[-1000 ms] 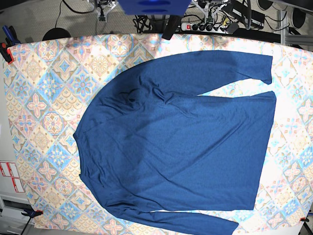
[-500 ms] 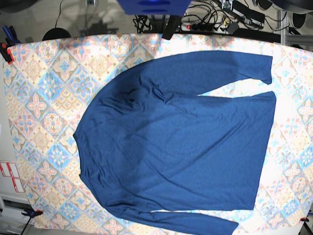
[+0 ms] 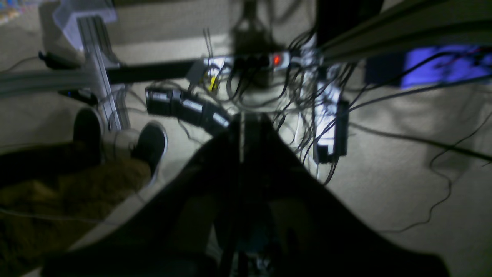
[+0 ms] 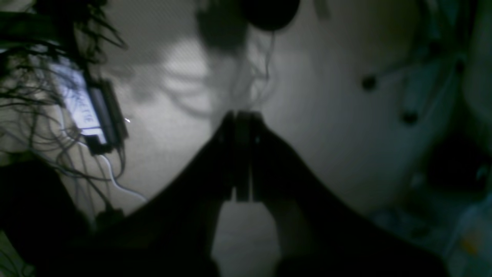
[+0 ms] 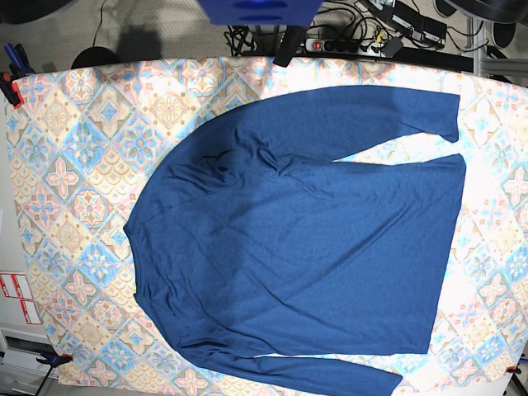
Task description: Fold the T-shirt properly
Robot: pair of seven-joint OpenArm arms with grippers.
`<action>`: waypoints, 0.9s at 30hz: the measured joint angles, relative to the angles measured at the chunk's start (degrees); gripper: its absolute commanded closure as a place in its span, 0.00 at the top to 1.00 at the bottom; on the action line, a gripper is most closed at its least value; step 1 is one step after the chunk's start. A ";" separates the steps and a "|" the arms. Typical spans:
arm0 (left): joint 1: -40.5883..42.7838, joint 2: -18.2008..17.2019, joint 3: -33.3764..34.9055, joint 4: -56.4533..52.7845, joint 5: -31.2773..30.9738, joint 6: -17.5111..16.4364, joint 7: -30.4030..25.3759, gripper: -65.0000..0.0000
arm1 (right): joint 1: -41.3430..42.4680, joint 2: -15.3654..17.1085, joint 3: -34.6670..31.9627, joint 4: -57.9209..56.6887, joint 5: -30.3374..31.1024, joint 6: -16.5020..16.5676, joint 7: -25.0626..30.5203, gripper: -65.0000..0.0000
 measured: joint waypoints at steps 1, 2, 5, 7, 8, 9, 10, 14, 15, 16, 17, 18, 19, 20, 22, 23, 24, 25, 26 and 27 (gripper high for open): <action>0.94 -0.02 0.00 2.21 0.04 0.09 0.13 0.00 | -1.05 -0.13 0.00 2.69 -0.04 0.02 -0.07 0.00; 1.79 -0.02 -0.07 4.63 0.04 0.13 0.37 0.00 | -1.90 -0.15 0.02 5.62 -0.07 -0.02 -0.09 0.00; 3.74 0.04 -1.66 11.32 0.04 -0.31 -0.22 0.00 | -3.98 0.15 0.26 14.64 0.00 0.17 -3.65 0.00; 5.01 0.48 -4.00 15.19 0.02 0.07 -0.02 0.00 | -5.18 0.15 0.85 20.74 0.02 0.00 -7.72 0.00; 5.51 0.42 -5.03 16.83 0.02 0.24 0.22 0.00 | -5.51 0.17 1.01 23.87 -0.24 -0.28 -9.90 0.00; 5.66 0.31 -5.84 18.23 -0.02 0.33 0.61 0.00 | -5.49 0.22 0.98 26.71 -0.02 -0.26 -11.80 0.00; 5.81 0.31 -6.60 19.52 -0.15 0.35 0.83 0.00 | -5.44 0.20 0.98 29.53 0.11 0.00 -13.38 0.00; 4.85 0.50 -9.73 22.73 -5.88 -0.20 0.09 0.00 | -4.04 0.13 0.74 36.09 0.15 0.15 -18.38 0.00; 4.35 0.37 -10.64 22.82 -7.76 -0.07 0.33 0.00 | -2.99 0.15 0.72 36.46 0.11 0.09 -19.96 0.00; 3.63 0.13 -11.41 22.82 -9.88 0.24 0.96 0.01 | -1.53 0.17 0.31 36.54 0.13 -0.26 -21.59 0.00; 2.80 -0.02 -12.15 22.84 -11.02 0.42 2.01 0.03 | -0.13 0.24 -0.70 36.57 -0.04 -0.63 -22.14 0.00; 1.66 0.02 -13.27 22.84 -12.55 0.35 3.96 0.06 | 1.16 0.55 -1.77 36.72 -0.04 -0.57 -22.60 0.00; 0.39 0.13 -14.47 22.84 -13.84 -0.17 5.88 0.08 | 2.25 1.18 -3.10 36.85 0.13 0.39 -23.30 0.00; -0.90 0.17 -15.43 22.91 -15.37 -0.20 7.10 0.10 | 2.93 1.73 -4.55 36.94 0.20 0.39 -23.63 0.00; -2.51 -0.02 -17.22 22.95 -18.51 0.00 8.48 0.11 | 3.21 2.62 -7.19 37.22 0.15 0.15 -23.50 0.00; -2.62 -0.02 -18.23 23.08 -20.35 -0.04 8.55 0.11 | 3.08 3.48 -8.55 37.20 0.17 0.15 -24.11 0.00; -2.78 0.02 -19.15 23.10 -21.94 0.02 8.68 0.11 | 3.13 4.07 -9.64 37.18 0.17 0.15 -24.35 0.00; -3.13 0.07 -19.96 23.06 -23.54 0.04 9.38 0.11 | 3.63 4.37 -10.67 37.18 0.17 -0.04 -24.33 0.00; -3.78 0.20 -20.81 22.80 -24.79 0.20 9.55 0.12 | 4.46 4.48 -11.69 37.13 0.15 -0.22 -24.48 0.00; -4.63 0.20 -21.53 22.62 -26.29 0.13 9.64 0.12 | 5.42 4.48 -12.61 37.13 0.17 -0.20 -24.46 0.00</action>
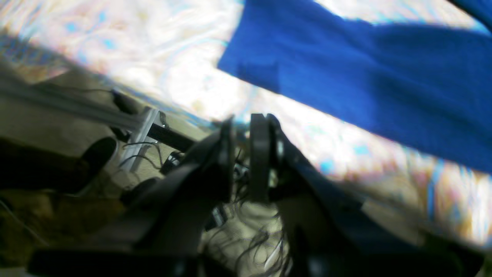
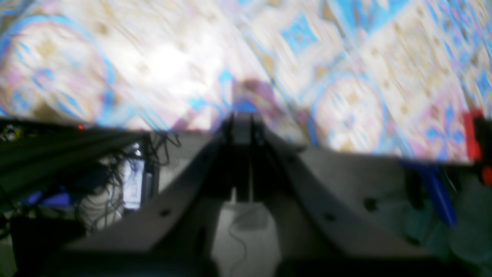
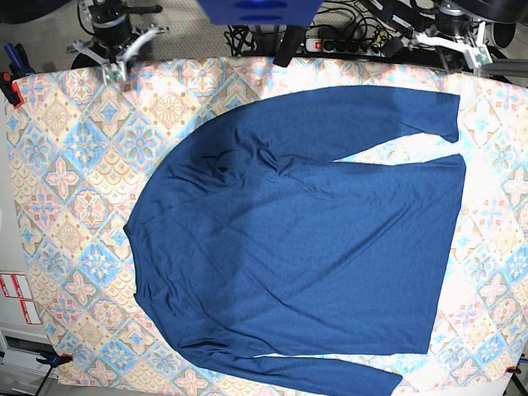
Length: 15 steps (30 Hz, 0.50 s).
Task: Fold the T-shirt properly
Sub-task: 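Lower both grippers toward the shirt's hem corners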
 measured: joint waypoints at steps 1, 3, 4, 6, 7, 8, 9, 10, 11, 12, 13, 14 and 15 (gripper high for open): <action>-0.81 -0.09 -0.35 -0.07 -0.98 0.07 -0.04 0.14 | 0.70 0.00 -0.70 0.02 0.02 0.11 0.24 0.00; -2.34 -1.73 -0.33 0.13 -3.34 -0.28 3.28 0.21 | 1.60 -0.13 -1.66 0.09 0.00 0.15 0.17 0.00; -2.93 -2.40 -0.33 0.20 -4.22 -0.35 4.72 0.25 | 1.90 -0.22 -1.99 0.13 0.02 0.15 0.13 0.00; -4.72 -2.54 -0.68 0.17 -6.80 0.39 7.45 0.33 | 2.49 -0.13 -2.62 0.13 -0.13 0.02 -0.07 0.00; -5.51 -2.34 -0.98 0.07 -7.80 0.44 9.29 0.35 | 2.97 0.00 -2.84 0.24 -0.02 0.09 -0.07 0.00; -6.43 -2.23 -1.33 -0.07 -8.90 -0.17 11.41 0.37 | 3.48 0.00 -2.86 0.24 -0.02 0.17 -0.07 0.00; -7.06 -2.14 -1.49 -0.07 -9.64 -0.17 12.26 0.38 | 3.93 0.00 -2.84 0.31 -0.02 0.13 -0.02 0.00; -7.72 -2.12 -1.60 -0.07 -10.60 -0.33 12.92 0.39 | 4.33 0.00 -2.82 0.31 -0.04 0.00 0.00 0.00; -8.52 -2.14 -1.68 -0.07 -11.15 -0.04 13.60 0.38 | 4.72 0.02 -2.80 0.33 -0.09 -0.02 0.07 0.00; -9.31 -2.14 -1.79 -0.42 -11.74 0.09 14.10 0.38 | 4.83 0.04 -2.80 0.35 -0.04 0.00 0.11 0.00; -9.84 -2.27 -1.86 -1.16 -12.92 0.07 14.45 0.38 | 4.83 0.02 -2.82 0.35 -0.02 0.00 0.04 0.00; -10.47 -2.32 -1.88 -2.03 -13.92 0.07 14.86 0.38 | 4.94 0.00 -2.80 0.35 -0.02 0.00 -0.13 0.00; -10.88 -2.27 -1.86 -2.91 -14.64 0.09 15.17 0.38 | 5.11 0.00 -2.80 0.35 -0.02 -0.02 -0.39 0.00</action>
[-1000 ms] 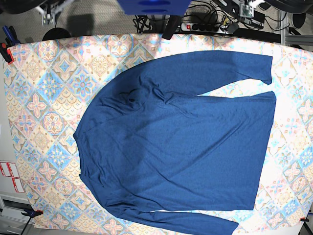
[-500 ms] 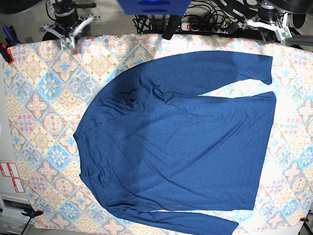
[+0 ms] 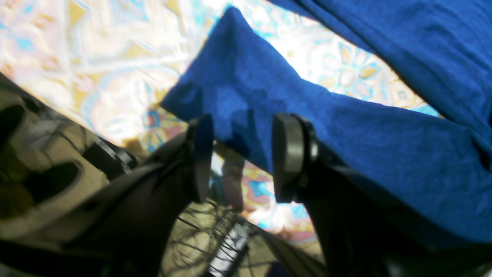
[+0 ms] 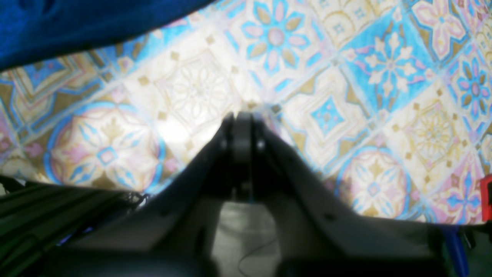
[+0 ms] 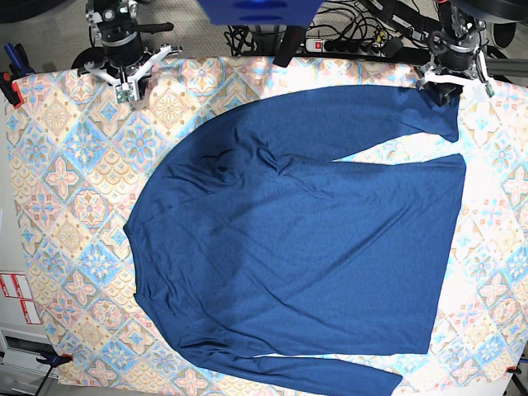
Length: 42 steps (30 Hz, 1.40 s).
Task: Fold the T-shirt properly
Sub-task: 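Lower both grippers toward the shirt's hem corners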
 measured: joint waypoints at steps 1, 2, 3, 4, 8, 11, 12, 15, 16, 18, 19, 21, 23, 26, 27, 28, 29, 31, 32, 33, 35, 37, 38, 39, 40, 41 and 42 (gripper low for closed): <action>-0.35 0.00 -0.02 -0.66 -0.94 0.04 0.26 0.38 | 0.20 0.00 0.00 0.00 0.00 0.00 -0.02 0.00; -0.50 0.02 -0.02 -1.18 -1.77 0.09 0.85 0.38 | 0.42 0.02 0.00 0.00 0.00 0.04 -0.02 0.00; -0.55 0.04 -0.02 -1.36 -2.75 0.09 1.14 0.38 | 0.66 0.02 0.00 0.00 0.00 0.00 0.09 0.00; -0.57 0.04 -0.02 -1.46 -3.85 0.00 1.07 0.38 | 0.72 0.02 0.00 0.00 0.00 0.00 0.17 0.00; -0.79 0.02 -0.02 -3.28 -5.90 -0.04 0.72 0.38 | 0.87 0.00 -0.02 0.00 0.00 0.02 -0.04 0.00; -1.81 0.11 -0.02 -7.15 -7.41 0.52 0.85 0.38 | 1.62 0.04 -0.02 0.00 0.00 0.02 0.20 0.00; -2.08 0.17 -0.02 -8.15 -8.07 0.44 0.94 0.38 | 1.64 0.02 -0.02 0.00 0.00 0.02 0.22 0.00; -2.51 0.15 -0.02 -9.14 -8.79 -0.42 0.81 0.38 | 1.68 -0.02 -0.02 0.00 0.00 0.04 -0.02 0.00; -2.49 0.15 -0.02 -9.11 -8.81 -1.33 0.79 0.38 | 1.81 0.00 -0.02 0.00 0.00 0.09 -0.04 0.00; -2.69 0.20 -0.02 -9.11 -8.85 -2.29 0.85 0.38 | 2.10 0.04 0.00 0.00 -0.02 0.00 0.02 0.00; -3.10 0.24 -0.02 -9.16 -8.79 -2.36 0.92 0.38 | 2.10 0.11 -0.02 0.00 -0.04 0.00 0.00 0.00; -4.28 0.17 -0.02 -9.29 -8.70 -2.36 0.83 0.38 | 2.05 0.07 -0.02 0.00 0.00 0.02 -0.04 0.00; -5.07 0.15 -0.02 -9.27 -8.76 -2.67 0.74 0.38 | 2.08 0.04 -0.02 0.00 0.00 0.02 -0.04 0.00; -5.81 0.17 -0.02 -9.29 -8.57 -2.49 0.85 0.38 | 2.14 0.04 -0.02 0.00 0.00 0.02 -0.02 0.00; -5.99 0.15 -0.02 -9.62 -8.61 -2.58 1.03 0.38 | 2.08 0.02 -0.02 0.00 0.00 0.02 -0.02 0.00; -6.32 0.15 -0.04 -10.05 -8.68 -2.56 2.27 0.38 | 2.05 0.02 -0.02 0.00 0.00 0.02 -0.04 0.00; -6.80 0.17 -0.04 -10.54 -8.70 -2.51 3.74 0.38 | 2.08 0.02 -0.02 0.00 -0.02 0.00 -0.04 0.00; -7.43 0.31 -0.13 -10.73 -8.85 -2.58 4.85 0.38 | 2.19 0.09 -0.02 0.00 0.00 0.02 0.02 0.00; -7.56 0.31 -0.13 -10.71 -8.85 -2.60 5.01 0.38 | 2.08 0.07 -0.02 0.00 0.00 0.02 0.00 0.00; -7.39 0.35 -0.11 -10.69 -9.01 -2.62 5.07 0.38 | 1.99 0.07 -0.02 0.00 0.00 0.02 -0.02 0.00; -6.27 0.33 -0.13 -10.58 -9.35 -2.99 4.96 0.38 | 1.90 0.09 -0.02 0.00 -0.02 0.02 -0.02 0.00; -5.27 0.35 -0.15 -10.56 -9.60 -3.06 4.72 0.38 | 1.90 0.09 -0.02 0.00 -0.02 0.02 0.00 0.00; -5.16 0.37 -0.31 -10.56 -9.70 -3.08 4.72 0.38 | 1.90 0.09 -0.07 0.00 0.00 0.02 -0.02 0.00; -4.92 0.35 -0.37 -10.51 -9.68 -3.02 4.90 0.38 | 1.90 0.11 -0.07 0.00 0.00 0.02 -0.04 0.00; -4.85 0.35 -0.35 -10.40 -9.68 -3.02 4.90 0.38 | 1.79 0.11 -0.07 0.00 -0.02 0.00 -0.02 0.00; -4.70 0.35 -0.35 -10.40 -9.68 -3.04 4.87 0.38 | 1.79 0.11 -0.07 0.00 0.00 0.00 -0.02 0.00; -4.70 0.35 -0.35 -10.40 -9.70 -3.06 4.87 0.38 | 1.79 0.04 -0.09 0.00 0.00 0.02 -0.02 0.00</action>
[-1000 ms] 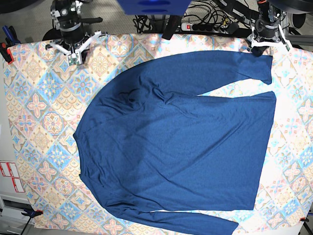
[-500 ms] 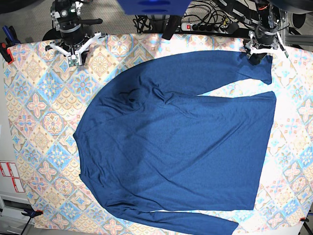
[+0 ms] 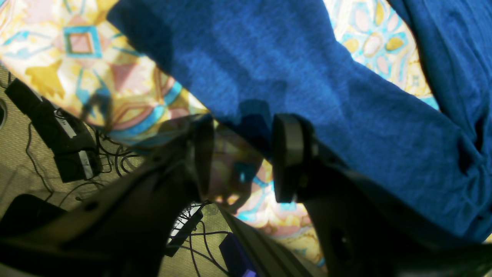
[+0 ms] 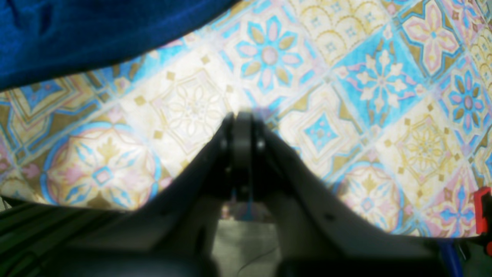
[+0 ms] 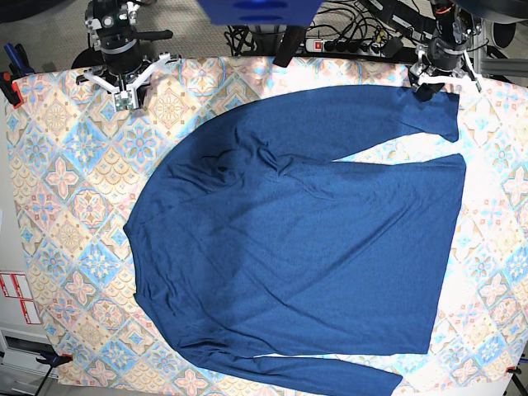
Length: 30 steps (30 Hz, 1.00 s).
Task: Fold the T-shirt properly
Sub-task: 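Lower both grippers toward the shirt's hem corners, then grasp the hem corners of the blue shirt with both grippers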
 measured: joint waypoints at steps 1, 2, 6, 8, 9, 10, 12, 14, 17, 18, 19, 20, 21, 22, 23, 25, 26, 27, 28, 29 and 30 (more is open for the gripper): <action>0.00 0.00 -0.07 0.00 0.00 0.00 0.00 0.38 | 0.00 -0.02 -0.70 0.00 -0.02 -0.04 0.00 0.00; -0.02 0.09 -0.63 0.00 0.00 -0.15 0.22 0.38 | 0.02 0.00 -1.36 0.00 -0.20 -0.28 -0.02 0.00; -0.20 0.11 -3.85 -0.81 0.59 0.72 0.07 0.38 | 0.15 -0.07 -2.56 0.00 0.02 0.35 0.02 0.00; -1.03 -0.04 -3.91 -1.46 0.61 0.66 0.02 0.38 | 0.13 -0.07 -2.47 0.00 -0.04 -0.04 -0.02 0.00; -1.53 -0.02 -3.91 -2.01 0.74 0.61 -0.20 0.38 | 0.15 -0.07 -2.49 0.00 -0.02 -0.04 -0.02 0.00; -2.10 -0.02 -3.89 -2.69 0.68 0.37 -0.55 0.38 | 0.17 -0.02 -2.49 0.00 0.02 0.20 0.02 0.00; -2.64 0.00 -3.85 -3.76 0.44 -0.44 -0.92 0.38 | 0.15 -0.02 -2.47 0.00 -0.02 -0.04 -0.04 0.00; -2.89 -0.04 -3.98 -4.52 0.02 -2.40 -0.87 0.38 | 0.17 -0.04 -2.43 0.00 0.00 -0.02 0.00 0.00; -3.52 -0.04 -4.02 -4.72 0.07 -3.19 -1.03 0.38 | 0.15 -0.04 -2.45 0.00 0.00 0.15 -0.02 0.00; -3.82 -0.02 -4.00 -4.76 0.09 -3.19 -1.05 0.38 | 0.15 0.00 -2.36 0.00 -0.02 -0.04 -0.02 0.00; -4.44 -0.02 -4.00 -4.79 0.17 -3.19 -1.01 0.38 | 0.15 0.02 -2.32 0.00 -0.02 -0.04 -0.02 0.00; -5.05 -0.02 -4.00 -5.05 0.26 -3.21 -1.01 0.38 | 0.17 0.04 -2.32 0.00 -0.02 -0.04 -0.02 0.00; -5.60 -0.02 -4.00 -5.44 0.22 -3.21 -1.03 0.38 | 0.22 0.04 -2.34 0.00 0.02 0.02 -0.02 0.00; -5.92 -0.02 -4.00 -5.53 0.24 -3.21 -1.03 0.38 | 0.26 -0.07 -2.34 0.00 0.02 0.02 -0.02 0.00; -6.01 -0.02 -3.98 -5.53 0.24 -3.21 -1.03 0.38 | 0.31 -0.07 -2.34 0.00 0.00 -0.02 0.00 0.00; -6.01 -0.02 -3.96 -5.51 0.24 -3.23 -1.05 0.38 | 0.31 -0.04 -2.34 0.00 0.00 -0.02 0.00 0.00; -6.01 -0.02 -3.96 -5.46 0.26 -3.21 -1.03 0.35 | 0.28 -0.04 -2.34 0.00 0.00 0.00 -0.02 0.00; -6.01 -0.02 -3.93 -5.46 0.28 -3.21 -1.05 0.31 | 0.28 -0.04 -2.34 0.00 0.00 0.00 -0.02 0.00; -6.01 -0.02 -3.89 -5.46 0.33 -3.21 -0.76 0.26 | 0.31 -0.04 -2.34 0.00 0.00 -0.02 -0.02 0.00; -5.99 0.00 -3.89 -5.46 0.46 -3.21 -0.70 0.22 | 0.31 -0.04 -2.34 0.00 0.00 -0.02 0.00 0.00; -5.97 -0.02 -3.87 -5.46 0.48 -3.30 -0.44 0.19 | 0.31 -0.04 -2.34 0.00 0.00 -0.02 0.00 0.00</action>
